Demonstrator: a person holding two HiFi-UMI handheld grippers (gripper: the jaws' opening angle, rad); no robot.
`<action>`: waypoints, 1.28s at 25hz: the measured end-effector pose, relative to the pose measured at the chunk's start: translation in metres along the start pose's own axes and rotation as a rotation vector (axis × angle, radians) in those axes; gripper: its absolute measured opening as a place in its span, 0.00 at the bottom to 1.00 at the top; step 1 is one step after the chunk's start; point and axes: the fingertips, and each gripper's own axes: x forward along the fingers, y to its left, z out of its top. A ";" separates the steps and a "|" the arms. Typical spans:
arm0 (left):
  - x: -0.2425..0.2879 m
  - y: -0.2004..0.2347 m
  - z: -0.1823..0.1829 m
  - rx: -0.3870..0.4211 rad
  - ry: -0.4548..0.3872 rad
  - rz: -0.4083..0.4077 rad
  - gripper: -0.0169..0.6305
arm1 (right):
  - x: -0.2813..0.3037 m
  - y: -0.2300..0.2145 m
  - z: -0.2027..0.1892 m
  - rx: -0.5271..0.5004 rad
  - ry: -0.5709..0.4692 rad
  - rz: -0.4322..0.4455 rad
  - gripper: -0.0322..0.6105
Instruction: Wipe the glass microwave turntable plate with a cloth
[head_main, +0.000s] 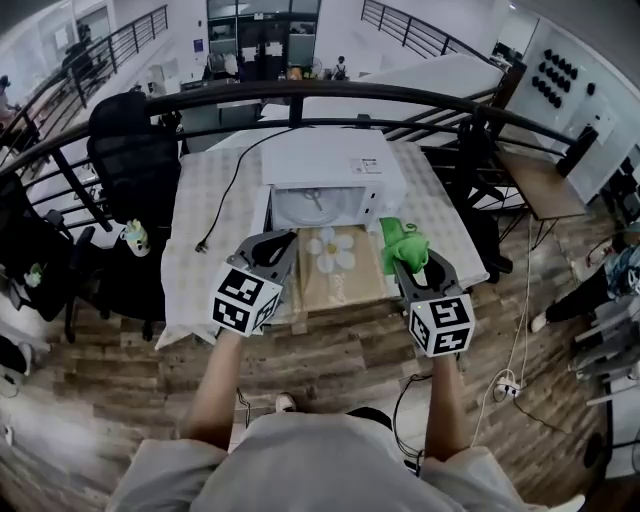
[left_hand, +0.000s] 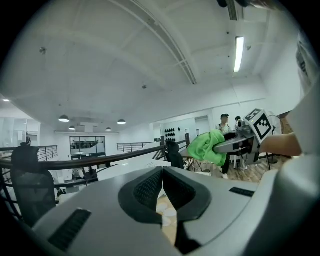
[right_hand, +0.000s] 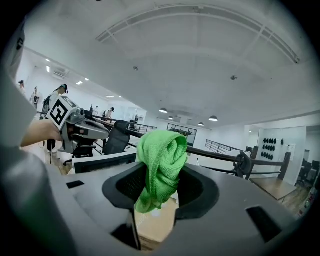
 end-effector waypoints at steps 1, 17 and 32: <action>0.003 0.004 -0.002 -0.005 0.003 0.007 0.06 | 0.009 0.000 -0.002 -0.006 0.000 0.008 0.33; 0.061 0.049 -0.038 -0.095 0.155 0.408 0.06 | 0.198 -0.028 -0.054 -0.039 0.022 0.423 0.33; 0.081 0.069 -0.113 -0.298 0.167 0.661 0.05 | 0.358 0.066 -0.141 -0.139 0.182 0.695 0.34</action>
